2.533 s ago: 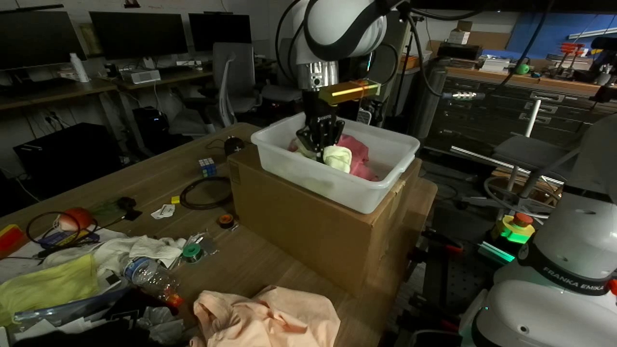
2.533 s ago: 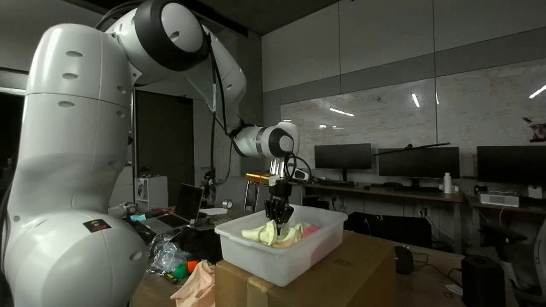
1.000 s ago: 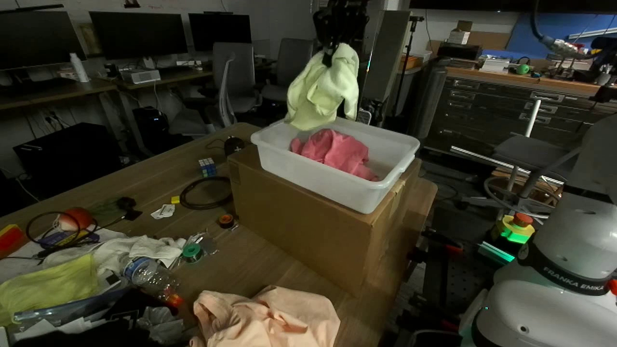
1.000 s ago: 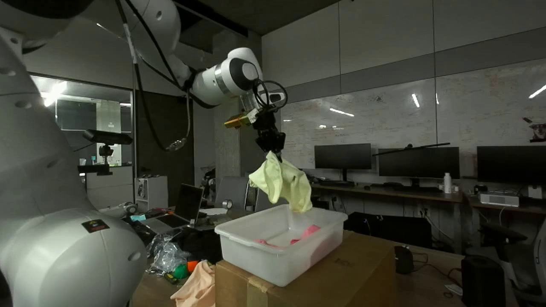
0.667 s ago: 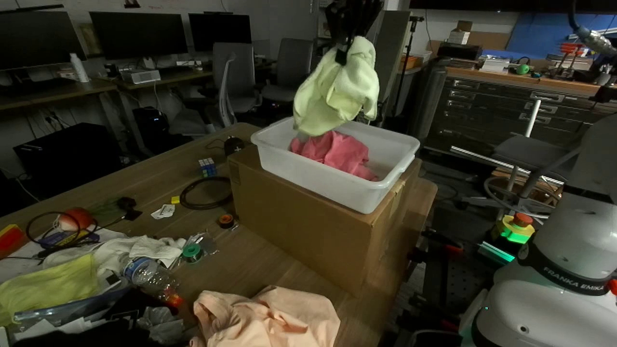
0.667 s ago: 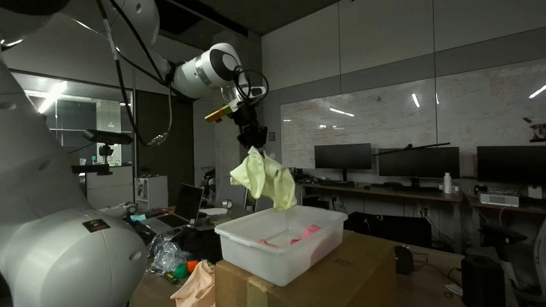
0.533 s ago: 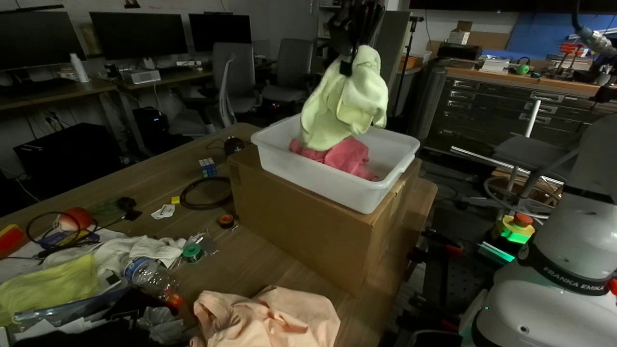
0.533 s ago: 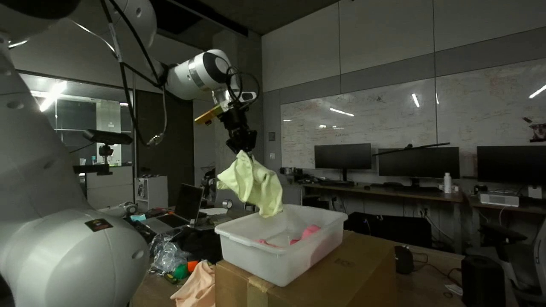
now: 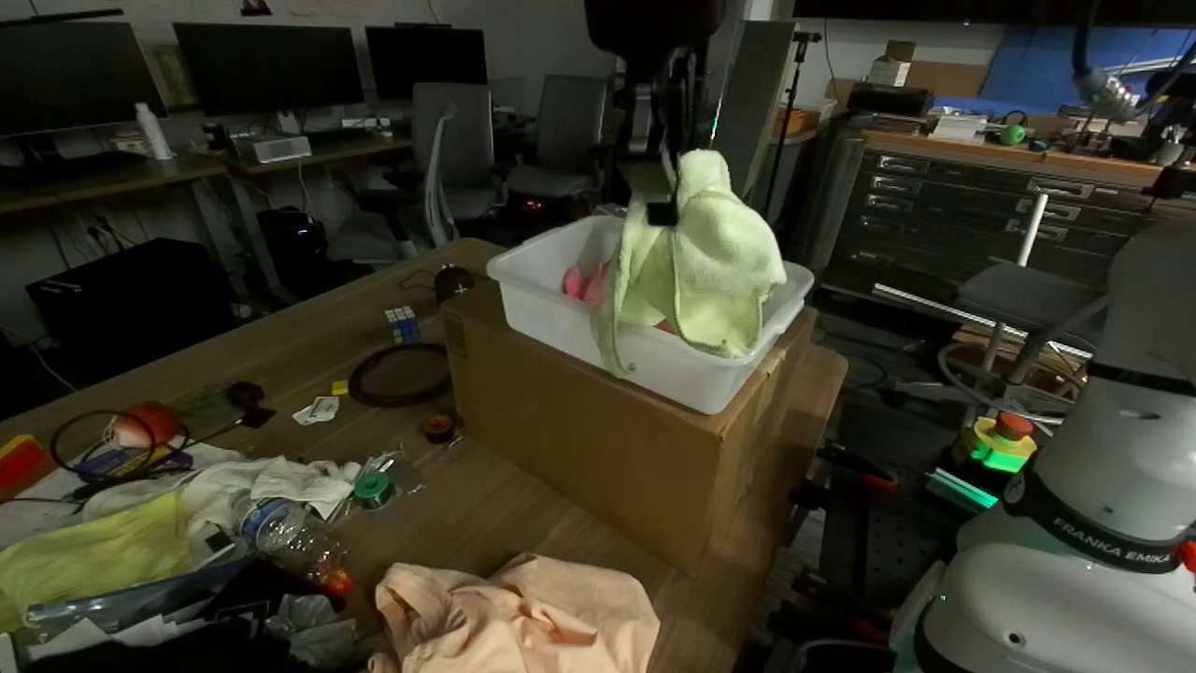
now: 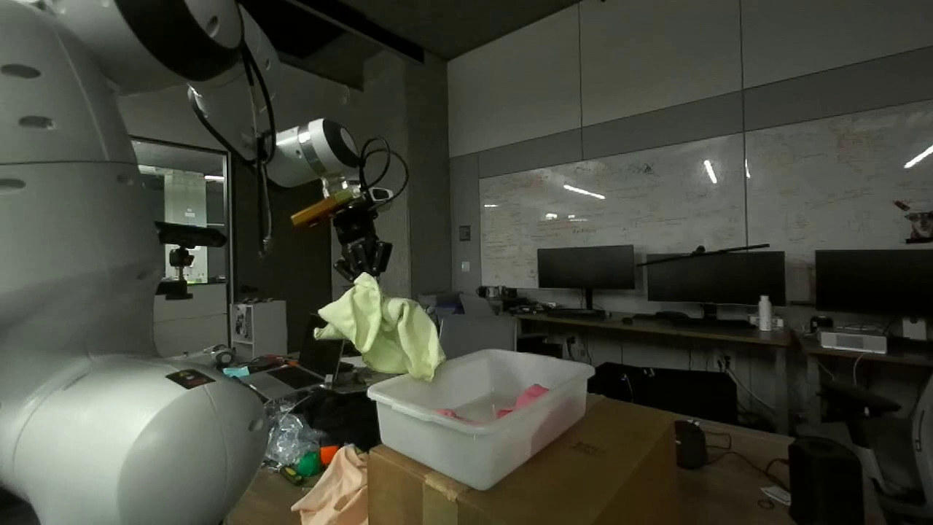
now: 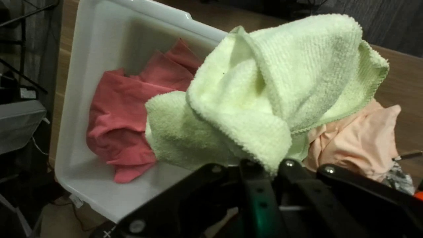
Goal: Take the clothes in the bucket on the box and put them on the table
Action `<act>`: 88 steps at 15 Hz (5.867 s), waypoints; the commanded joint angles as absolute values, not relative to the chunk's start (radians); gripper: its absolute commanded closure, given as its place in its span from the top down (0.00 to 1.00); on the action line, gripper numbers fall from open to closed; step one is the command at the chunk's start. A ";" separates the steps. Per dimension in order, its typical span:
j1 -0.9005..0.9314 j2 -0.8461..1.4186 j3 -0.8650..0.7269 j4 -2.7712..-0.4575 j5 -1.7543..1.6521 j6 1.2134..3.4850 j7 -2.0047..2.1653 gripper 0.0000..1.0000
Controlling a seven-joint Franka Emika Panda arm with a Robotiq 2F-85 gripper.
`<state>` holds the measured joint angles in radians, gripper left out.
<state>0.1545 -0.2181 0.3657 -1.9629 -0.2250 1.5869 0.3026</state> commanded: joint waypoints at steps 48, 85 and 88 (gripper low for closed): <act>-0.043 -0.056 -0.041 -2.192 0.063 2.073 0.117 1.00; -0.026 0.088 -0.055 -2.277 -0.382 2.451 0.504 0.58; -0.025 0.087 -0.056 -2.276 -0.386 2.449 0.510 0.34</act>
<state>-0.0353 0.0836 -0.0376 -2.2780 -0.3547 2.4245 0.4826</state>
